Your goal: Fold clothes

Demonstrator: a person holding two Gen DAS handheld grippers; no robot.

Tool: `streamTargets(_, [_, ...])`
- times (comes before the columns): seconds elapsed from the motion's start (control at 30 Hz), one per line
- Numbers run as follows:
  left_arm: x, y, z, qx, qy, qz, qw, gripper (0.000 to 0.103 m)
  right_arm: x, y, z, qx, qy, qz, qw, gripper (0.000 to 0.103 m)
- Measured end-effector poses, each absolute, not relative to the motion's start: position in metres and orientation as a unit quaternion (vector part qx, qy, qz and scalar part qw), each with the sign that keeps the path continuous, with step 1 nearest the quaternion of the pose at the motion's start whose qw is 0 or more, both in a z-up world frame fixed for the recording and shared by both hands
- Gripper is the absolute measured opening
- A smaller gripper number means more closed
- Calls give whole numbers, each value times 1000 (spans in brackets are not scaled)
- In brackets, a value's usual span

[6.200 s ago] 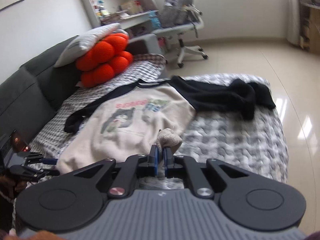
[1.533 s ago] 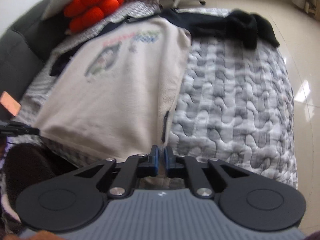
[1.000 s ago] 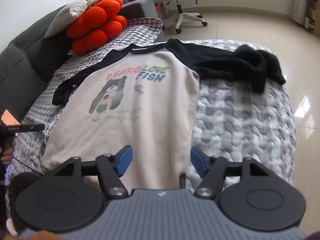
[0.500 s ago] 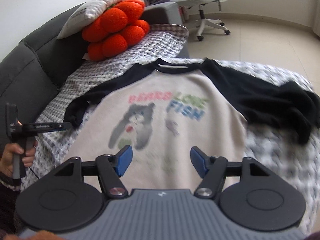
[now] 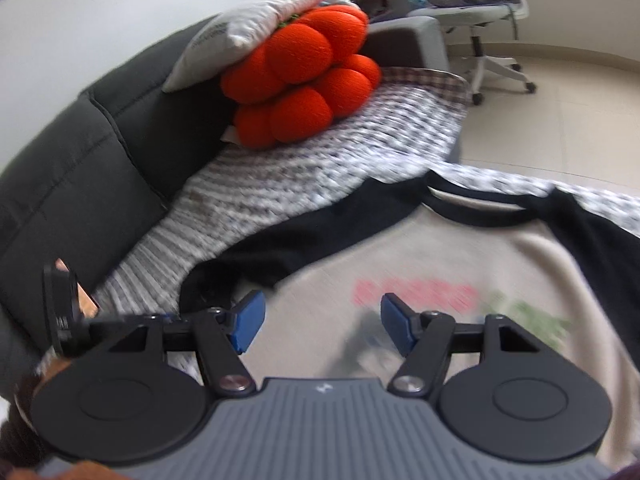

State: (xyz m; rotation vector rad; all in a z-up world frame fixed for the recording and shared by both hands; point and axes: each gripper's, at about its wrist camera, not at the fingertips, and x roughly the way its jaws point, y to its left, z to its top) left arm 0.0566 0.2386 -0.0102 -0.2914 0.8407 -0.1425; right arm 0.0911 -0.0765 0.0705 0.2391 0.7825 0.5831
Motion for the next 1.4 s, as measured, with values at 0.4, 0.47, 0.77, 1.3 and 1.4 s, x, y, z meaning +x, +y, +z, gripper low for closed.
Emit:
streamTargets(0.4, [87, 250, 15, -10, 308, 83, 948, 19, 145, -38, 46, 161, 373, 289, 867, 68])
streamTargets(0.47, [95, 252, 17, 6, 287, 110, 952, 17, 153, -32, 42, 169, 373, 291, 865, 68])
streamTargets(0.77, [112, 298, 5, -28, 243, 203, 948, 4, 178, -4, 23, 173, 391, 299, 853, 68])
streamTargets(1.3, [93, 378, -16, -272, 286, 75, 916, 40, 188, 94, 25, 127, 401, 365, 830, 68])
streamTargets(1.4, [105, 385, -31, -301, 290, 52, 907, 40, 193, 111, 19, 131, 396, 377, 827, 68])
